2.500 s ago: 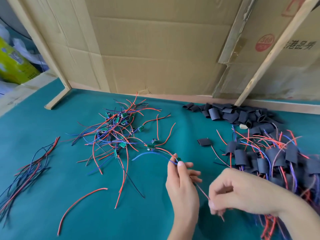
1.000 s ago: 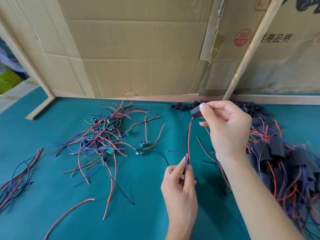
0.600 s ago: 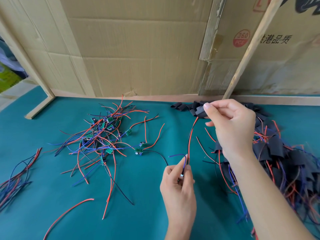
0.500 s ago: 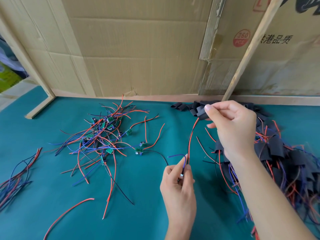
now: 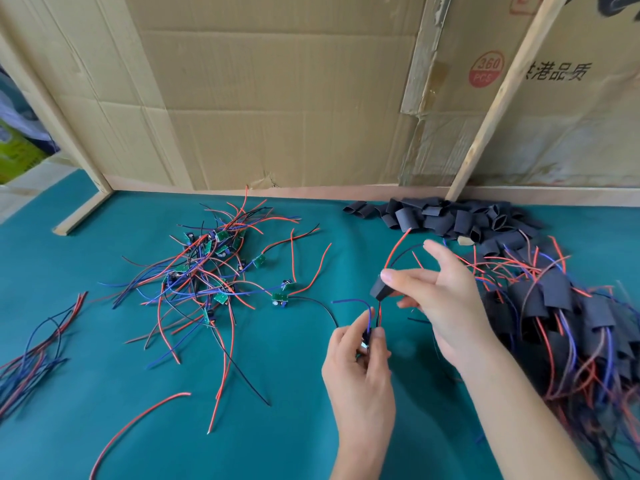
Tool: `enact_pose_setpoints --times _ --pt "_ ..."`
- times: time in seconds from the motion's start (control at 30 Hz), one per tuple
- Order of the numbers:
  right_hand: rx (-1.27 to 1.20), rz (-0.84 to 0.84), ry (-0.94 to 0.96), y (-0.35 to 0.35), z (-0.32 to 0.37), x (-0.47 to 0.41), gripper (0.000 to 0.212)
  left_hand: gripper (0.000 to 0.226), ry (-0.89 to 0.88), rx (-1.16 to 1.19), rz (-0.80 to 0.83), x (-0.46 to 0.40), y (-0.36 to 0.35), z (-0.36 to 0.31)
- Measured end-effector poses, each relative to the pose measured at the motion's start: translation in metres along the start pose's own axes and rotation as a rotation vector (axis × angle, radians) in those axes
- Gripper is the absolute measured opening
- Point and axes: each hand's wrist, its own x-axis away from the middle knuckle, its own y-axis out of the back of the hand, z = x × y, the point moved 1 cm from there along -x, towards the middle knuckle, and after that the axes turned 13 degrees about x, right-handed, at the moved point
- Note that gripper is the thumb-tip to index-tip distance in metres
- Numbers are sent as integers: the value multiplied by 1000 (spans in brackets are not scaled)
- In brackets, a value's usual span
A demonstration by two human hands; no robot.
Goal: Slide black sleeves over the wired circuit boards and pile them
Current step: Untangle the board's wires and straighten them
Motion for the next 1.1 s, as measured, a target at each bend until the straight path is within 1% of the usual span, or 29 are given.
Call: enact_pose_setpoints --times 0.03,0.07,0.1,0.13,0.27,0.33,0.4,0.43,0.5,0.57,0.6,0.67,0.73,0.8,0.87,0.97,1.07,1.1 --pt "4 17 -11 -1 -4 3 109 37 11 12 -6 0 1 0" --pt "12 39 -18 -3 -8 6 111 35 21 31 -13 0 2 0" --pt "25 62 -21 -4 -12 10 109 34 27 51 -16 0 2 0" --pt "43 79 -22 -6 -15 13 102 33 28 67 -18 0 2 -1" --pt "120 77 -16 -4 -22 15 54 28 27 88 -16 1 4 0" --pt "129 81 11 -2 -26 16 33 31 33 81 28 2 4 0" --pt "120 49 49 0 -29 18 15 35 35 87 74 2 5 -2" --pt "112 19 64 1 -31 17 12 33 42 110 91 2 5 -2" --pt "72 -43 79 3 -32 16 16 26 76 162 108 1 7 -2" --pt "-9 -86 79 7 -34 14 16 32 109 212 103 1 9 -3" --pt "-42 -96 73 9 -33 13 14 37 112 234 105 0 10 -3" --pt "-94 -100 61 11 -33 13 12 41 102 246 117 1 8 -6" --pt "-136 -90 46 11 -33 13 11 35 102 254 99 1 6 -6" --pt "-147 -59 50 9 -32 14 13 28 139 278 49 1 5 -7" --pt "-142 -9 64 8 -31 15 15 27 187 301 7 -1 6 -6" --pt "-125 35 82 9 -31 16 15 16 192 274 56 0 7 -6" --pt "-79 45 113 11 -30 16 7 13 187 255 93 1 8 -6" --pt "-52 46 125 12 -29 16 8 11 188 259 99 1 8 -5"
